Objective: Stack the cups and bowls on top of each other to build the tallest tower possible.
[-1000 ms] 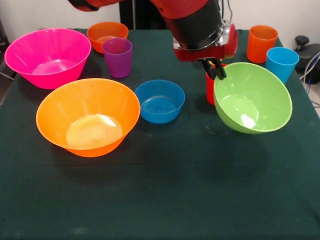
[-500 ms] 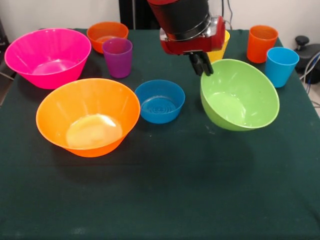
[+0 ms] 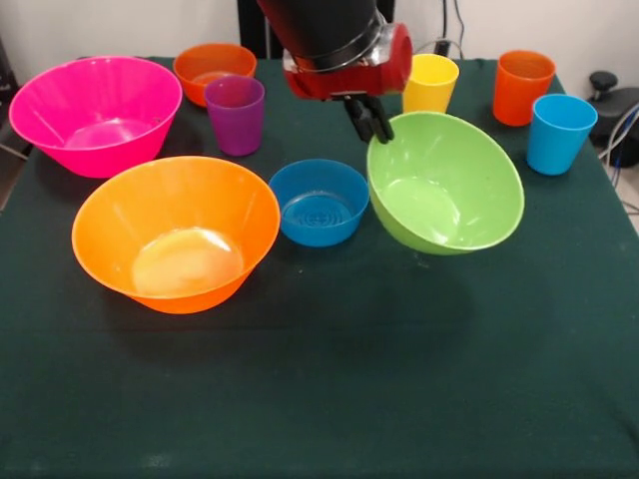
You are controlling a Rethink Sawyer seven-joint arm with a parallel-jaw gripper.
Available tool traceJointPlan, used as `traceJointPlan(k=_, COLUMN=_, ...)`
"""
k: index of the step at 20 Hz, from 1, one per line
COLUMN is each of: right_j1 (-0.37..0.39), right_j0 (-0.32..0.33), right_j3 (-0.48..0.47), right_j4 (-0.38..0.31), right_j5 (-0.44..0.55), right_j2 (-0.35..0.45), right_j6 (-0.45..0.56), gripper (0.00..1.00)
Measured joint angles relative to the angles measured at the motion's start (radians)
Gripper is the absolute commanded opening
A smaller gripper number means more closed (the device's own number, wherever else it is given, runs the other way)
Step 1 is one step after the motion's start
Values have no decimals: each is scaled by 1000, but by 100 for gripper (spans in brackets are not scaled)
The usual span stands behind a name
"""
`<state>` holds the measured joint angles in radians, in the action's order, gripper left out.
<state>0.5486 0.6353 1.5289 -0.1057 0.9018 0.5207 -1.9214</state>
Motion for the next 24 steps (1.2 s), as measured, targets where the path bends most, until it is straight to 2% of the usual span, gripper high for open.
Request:
traceJointPlan(k=9, right_j1=30, right_j0=47, right_j3=43, right_j4=0, right_j5=0, right_j2=19, right_j6=0, gripper=0)
traceJointPlan(k=24, right_j1=54, right_j0=65, right_j3=86, right_j4=0, right_j5=0, right_j2=45, right_j6=0, gripper=0)
